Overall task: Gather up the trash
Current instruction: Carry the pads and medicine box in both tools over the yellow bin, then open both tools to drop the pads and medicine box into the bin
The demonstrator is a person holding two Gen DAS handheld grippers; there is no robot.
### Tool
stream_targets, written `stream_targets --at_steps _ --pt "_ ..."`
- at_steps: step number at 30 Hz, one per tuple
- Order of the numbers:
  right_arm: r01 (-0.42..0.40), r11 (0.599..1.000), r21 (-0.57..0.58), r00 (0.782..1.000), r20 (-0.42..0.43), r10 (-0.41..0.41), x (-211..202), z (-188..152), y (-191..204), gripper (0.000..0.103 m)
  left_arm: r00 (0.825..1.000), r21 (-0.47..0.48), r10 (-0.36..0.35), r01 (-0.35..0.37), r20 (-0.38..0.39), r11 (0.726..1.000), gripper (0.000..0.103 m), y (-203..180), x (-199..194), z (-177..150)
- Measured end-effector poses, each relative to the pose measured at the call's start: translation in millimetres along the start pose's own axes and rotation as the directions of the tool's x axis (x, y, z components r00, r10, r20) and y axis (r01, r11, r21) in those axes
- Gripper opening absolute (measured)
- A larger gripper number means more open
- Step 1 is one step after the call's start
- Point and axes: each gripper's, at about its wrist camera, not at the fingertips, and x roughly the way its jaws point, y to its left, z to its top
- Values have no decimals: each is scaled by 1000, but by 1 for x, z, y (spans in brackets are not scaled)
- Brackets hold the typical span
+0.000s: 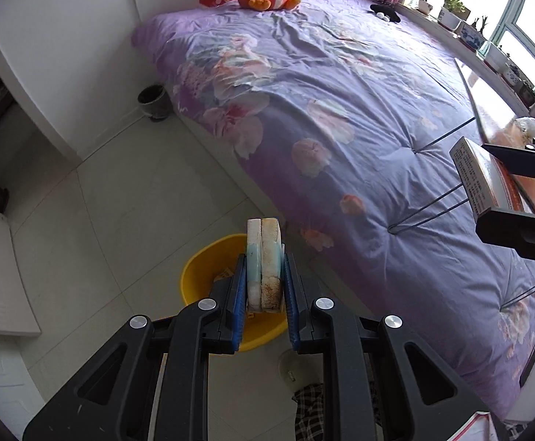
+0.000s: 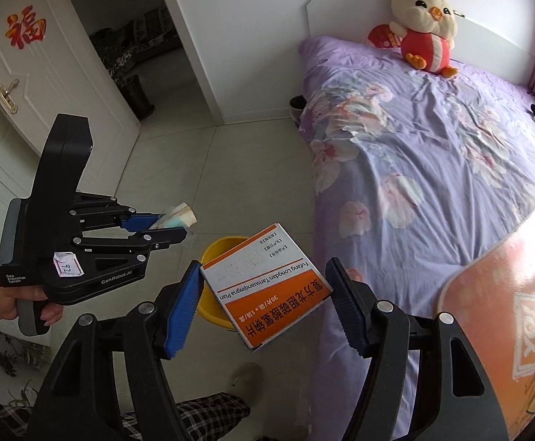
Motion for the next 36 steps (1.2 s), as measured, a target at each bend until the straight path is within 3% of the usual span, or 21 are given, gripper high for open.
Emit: stream_targets --at_steps 6,14,24,31,33,35,36 --pt "-64 996 -63 992 -116 56 79 7 24 69 997 -72 10 -16 -78 997 19 41 50 -20" --pt "-119 987 -107 958 -272 86 176 -4 35 69 988 -147 4 -26 -153 989 19 75 115 -39" --pt "-146 983 -115 920 -380 93 251 -26 31 69 973 -197 -18 -28 -228 980 20 92 173 -65" --pt "-147 980 -131 911 -403 83 263 -35 32 71 967 -227 -23 -37 -254 973 28 97 192 -67" --pt "-142 980 -138 914 -399 76 264 -35 32 77 968 -230 -22 -38 -251 972 37 99 191 -67" --pt "-135 982 -136 916 -394 71 264 -32 30 81 970 -232 -10 -48 -241 972 53 100 189 -65" --pt "-133 982 -136 917 -392 70 263 -33 30 81 972 -234 -12 -45 -237 971 53 100 188 -65"
